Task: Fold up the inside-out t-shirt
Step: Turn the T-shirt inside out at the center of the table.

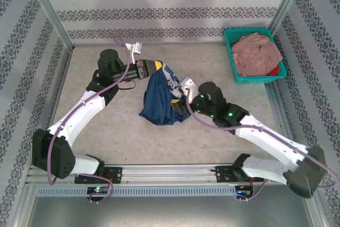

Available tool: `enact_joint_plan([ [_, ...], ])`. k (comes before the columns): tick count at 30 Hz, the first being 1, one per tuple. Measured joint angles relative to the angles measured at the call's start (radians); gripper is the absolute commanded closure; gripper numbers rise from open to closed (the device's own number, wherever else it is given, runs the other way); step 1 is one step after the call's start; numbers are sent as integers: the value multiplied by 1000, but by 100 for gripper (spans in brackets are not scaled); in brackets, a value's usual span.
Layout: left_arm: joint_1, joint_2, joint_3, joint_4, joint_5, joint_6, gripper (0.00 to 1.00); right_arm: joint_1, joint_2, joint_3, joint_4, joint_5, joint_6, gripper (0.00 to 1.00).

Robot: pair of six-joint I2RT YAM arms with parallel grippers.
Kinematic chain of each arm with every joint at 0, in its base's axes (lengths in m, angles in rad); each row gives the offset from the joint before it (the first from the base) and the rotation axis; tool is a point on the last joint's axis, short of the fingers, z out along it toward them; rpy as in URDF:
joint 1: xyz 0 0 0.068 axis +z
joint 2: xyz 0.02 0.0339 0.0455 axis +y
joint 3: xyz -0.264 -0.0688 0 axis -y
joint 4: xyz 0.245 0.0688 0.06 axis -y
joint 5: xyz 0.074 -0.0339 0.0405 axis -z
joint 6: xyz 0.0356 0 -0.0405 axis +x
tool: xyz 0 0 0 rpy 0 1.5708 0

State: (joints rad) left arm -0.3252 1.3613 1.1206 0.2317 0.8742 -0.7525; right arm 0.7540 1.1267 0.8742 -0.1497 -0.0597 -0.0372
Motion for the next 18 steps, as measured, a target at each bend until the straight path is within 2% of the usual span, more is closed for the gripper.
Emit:
enact_joint_plan([
  [3, 0, 0, 4, -16, 5, 11, 100, -19, 103, 1, 47, 69, 0, 38],
  [6, 0, 0, 4, -28, 8, 15, 100, -70, 169, 10, 88, 79, 5, 38],
  [7, 0, 0, 4, -31, 9, 16, 100, -87, 193, 22, 104, 77, 5, 41],
  [8, 0, 0, 4, -35, 9, 19, 100, -102, 225, 43, 121, 71, 6, 55],
  [10, 0, 0, 4, -46, 8, 31, 100, -132, 288, 90, 153, 50, 14, 89],
  [11, 0, -1, 4, -60, -1, 47, 100, -153, 313, 109, 166, 22, 25, 100],
  [13, 0, -8, 4, -106, -48, 88, 100, -201, 318, 116, 180, -61, 61, 100],
  [18, -1, -27, 6, -277, -351, 227, 98, -370, 183, 71, 216, -365, 248, 100],
])
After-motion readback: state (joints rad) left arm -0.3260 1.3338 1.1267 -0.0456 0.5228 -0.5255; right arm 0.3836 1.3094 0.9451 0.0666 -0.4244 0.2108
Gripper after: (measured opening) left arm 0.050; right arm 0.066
